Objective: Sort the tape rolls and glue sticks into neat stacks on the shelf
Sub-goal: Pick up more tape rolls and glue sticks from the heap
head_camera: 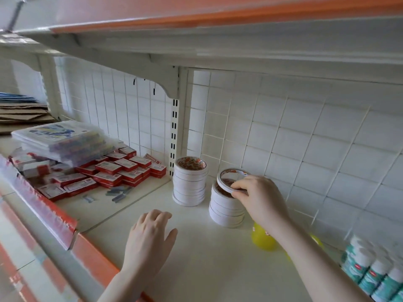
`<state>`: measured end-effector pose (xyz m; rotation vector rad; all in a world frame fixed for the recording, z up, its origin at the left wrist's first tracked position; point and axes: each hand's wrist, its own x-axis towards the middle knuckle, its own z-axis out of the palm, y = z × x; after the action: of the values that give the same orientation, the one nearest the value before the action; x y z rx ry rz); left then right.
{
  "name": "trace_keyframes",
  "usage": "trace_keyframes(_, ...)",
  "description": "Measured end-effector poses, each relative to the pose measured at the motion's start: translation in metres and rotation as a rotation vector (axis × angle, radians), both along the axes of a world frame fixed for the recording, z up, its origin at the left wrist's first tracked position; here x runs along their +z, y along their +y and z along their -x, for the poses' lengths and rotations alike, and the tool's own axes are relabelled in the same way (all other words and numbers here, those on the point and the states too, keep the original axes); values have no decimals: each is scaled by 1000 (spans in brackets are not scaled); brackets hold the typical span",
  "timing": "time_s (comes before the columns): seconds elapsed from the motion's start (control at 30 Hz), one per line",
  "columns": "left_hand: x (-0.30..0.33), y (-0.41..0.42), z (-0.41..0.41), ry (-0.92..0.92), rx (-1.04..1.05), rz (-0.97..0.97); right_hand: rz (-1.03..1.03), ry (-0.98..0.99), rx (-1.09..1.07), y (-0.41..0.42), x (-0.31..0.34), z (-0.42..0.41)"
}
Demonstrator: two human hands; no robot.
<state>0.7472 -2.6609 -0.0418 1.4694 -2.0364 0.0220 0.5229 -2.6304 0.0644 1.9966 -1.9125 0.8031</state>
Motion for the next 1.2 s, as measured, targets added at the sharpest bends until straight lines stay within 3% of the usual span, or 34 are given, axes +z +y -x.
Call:
trace_keyframes(0.47, -10, -4, 1, 29, -62, 96, -129, -30, 11, -11, -7, 2)
trace_keyframes(1.2, 1, 7, 1, 171, -66, -68, -183, -138, 54, -17, -13, 1)
